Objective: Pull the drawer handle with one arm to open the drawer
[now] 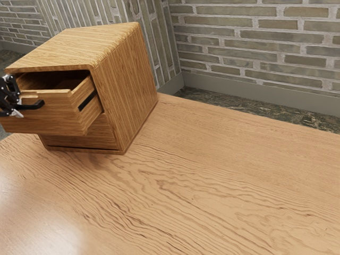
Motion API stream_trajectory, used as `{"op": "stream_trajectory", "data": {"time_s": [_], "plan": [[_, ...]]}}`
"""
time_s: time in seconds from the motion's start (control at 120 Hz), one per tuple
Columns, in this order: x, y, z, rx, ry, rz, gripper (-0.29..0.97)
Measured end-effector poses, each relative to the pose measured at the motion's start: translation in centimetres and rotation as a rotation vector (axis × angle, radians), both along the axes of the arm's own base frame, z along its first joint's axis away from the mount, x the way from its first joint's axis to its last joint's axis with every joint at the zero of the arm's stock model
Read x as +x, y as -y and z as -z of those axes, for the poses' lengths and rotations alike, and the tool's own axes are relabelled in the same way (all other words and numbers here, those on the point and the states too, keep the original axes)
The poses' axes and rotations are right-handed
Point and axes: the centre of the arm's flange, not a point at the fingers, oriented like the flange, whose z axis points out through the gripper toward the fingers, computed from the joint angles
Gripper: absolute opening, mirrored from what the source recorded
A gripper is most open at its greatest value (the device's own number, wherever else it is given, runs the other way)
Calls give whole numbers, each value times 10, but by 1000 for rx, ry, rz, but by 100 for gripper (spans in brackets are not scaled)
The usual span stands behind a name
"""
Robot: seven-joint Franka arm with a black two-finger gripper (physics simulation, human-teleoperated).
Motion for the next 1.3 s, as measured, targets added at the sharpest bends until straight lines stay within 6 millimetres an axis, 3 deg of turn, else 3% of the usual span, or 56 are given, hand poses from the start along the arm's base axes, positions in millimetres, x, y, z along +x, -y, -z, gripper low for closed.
{"op": "stream_trajectory", "data": {"time_s": [0.167, 0.625, 0.833, 1.167, 1.3], "plan": [[-12, 22, -6, -3, 0, 11, -9], [-50, 59, -9, -22, -20, 16, -1], [-69, 60, -6, -30, -24, -5, 0], [-71, 60, -6, -36, -29, -8, 8], [-76, 64, -17, -23, -15, -8, 16]]}}
